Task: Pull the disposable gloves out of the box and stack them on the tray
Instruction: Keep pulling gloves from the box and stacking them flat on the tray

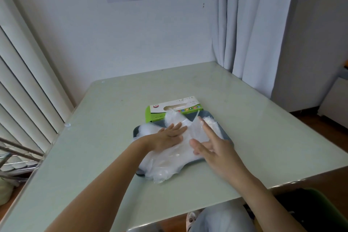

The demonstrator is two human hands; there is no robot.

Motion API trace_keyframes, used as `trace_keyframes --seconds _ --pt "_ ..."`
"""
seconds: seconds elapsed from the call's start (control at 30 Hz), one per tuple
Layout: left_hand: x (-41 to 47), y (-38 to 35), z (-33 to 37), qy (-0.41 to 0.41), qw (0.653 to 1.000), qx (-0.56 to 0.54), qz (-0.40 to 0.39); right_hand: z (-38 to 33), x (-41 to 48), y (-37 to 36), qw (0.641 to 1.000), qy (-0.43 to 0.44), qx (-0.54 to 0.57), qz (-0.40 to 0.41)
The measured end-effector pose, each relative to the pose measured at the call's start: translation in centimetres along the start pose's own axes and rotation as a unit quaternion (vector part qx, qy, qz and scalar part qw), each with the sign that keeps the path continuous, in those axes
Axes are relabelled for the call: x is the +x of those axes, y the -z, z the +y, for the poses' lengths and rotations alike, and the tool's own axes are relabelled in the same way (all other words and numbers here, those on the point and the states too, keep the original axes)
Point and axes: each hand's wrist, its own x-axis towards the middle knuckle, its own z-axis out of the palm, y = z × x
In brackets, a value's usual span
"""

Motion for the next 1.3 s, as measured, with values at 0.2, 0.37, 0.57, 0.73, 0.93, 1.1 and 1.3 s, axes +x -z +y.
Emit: trace_keyframes --seconds 0.2,0.37,0.57,0.73,0.93,1.1,1.3 --pt "-1.8 0.9 1.7 0.047 0.998 -0.032 0.017 -0.8 -1.3 -1.8 0.992 0.063 -0.014 -0.105" --pt "-2.1 0.8 1.0 0.063 0.992 0.096 0.056 -1.5 -1.3 -2.6 0.985 0.081 -0.036 -0.151" --pt "-1.1 -0.1 0.4 0.087 0.993 0.069 0.029 -2.4 -2.1 -2.7 0.962 0.048 0.036 -0.267" --pt "-1.9 -0.9 0.8 0.06 0.988 0.12 0.076 -3.9 -1.9 -3.1 0.974 0.046 0.127 -0.18" --pt "-2.4 -0.7 1.1 0.076 0.996 0.028 0.032 -4.4 -0.9 -4.4 0.998 0.023 -0.038 -0.043" --pt "0.5 -1.5 0.5 0.006 0.991 0.135 0.007 -2.3 1.3 -2.7 0.975 0.012 -0.221 0.026" --pt "0.8 -2.0 0.6 -0.022 0.984 0.176 0.028 -1.9 2.4 -2.6 0.977 -0.082 -0.198 -0.002"
